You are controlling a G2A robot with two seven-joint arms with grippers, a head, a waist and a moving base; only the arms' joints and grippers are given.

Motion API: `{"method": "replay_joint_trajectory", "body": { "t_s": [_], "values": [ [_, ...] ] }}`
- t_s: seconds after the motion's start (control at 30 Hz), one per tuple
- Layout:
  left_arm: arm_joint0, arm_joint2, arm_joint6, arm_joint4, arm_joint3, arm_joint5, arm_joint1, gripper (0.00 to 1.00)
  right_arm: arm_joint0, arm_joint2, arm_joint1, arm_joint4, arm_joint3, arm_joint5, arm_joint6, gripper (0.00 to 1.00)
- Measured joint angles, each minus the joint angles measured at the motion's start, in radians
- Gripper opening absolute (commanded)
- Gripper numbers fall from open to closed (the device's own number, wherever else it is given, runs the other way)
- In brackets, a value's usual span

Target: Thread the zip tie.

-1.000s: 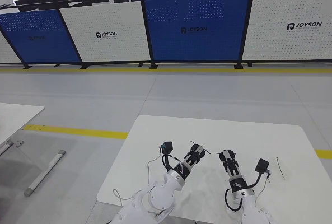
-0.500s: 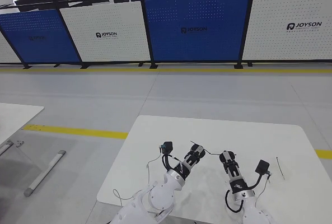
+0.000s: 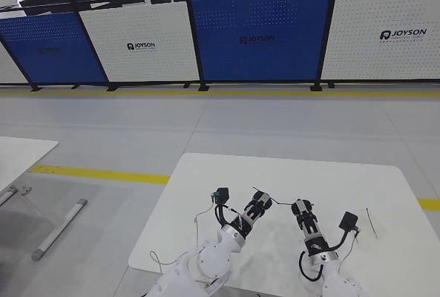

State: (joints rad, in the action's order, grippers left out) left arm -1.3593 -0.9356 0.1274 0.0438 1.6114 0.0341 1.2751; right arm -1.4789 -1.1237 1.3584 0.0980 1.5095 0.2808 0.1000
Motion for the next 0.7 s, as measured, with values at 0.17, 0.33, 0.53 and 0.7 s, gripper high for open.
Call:
{"method": "replay_joint_trajectory", "body": {
  "t_s": [0.17, 0.33, 0.53, 0.7],
  "values": [
    [0.000, 0.000, 0.000, 0.000, 0.000, 0.000, 0.000, 0.00, -0.004, -0.002, 0.002, 0.005, 0.004, 0.003, -0.002, 0.00],
    [0.000, 0.000, 0.000, 0.000, 0.000, 0.000, 0.000, 0.00, 0.007, -0.001, 0.006, 0.005, -0.009, -0.014, -0.004, 0.00],
    [0.000, 0.000, 0.000, 0.000, 0.000, 0.000, 0.000, 0.00, 0.013, 0.001, 0.010, 0.008, -0.014, -0.019, -0.004, 0.00],
    [0.002, 0.002, -0.015, 0.011, -0.010, -0.012, 0.001, 0.00, 0.004, -0.009, 0.012, 0.006, -0.007, -0.007, 0.002, 0.00]
  ]
}}
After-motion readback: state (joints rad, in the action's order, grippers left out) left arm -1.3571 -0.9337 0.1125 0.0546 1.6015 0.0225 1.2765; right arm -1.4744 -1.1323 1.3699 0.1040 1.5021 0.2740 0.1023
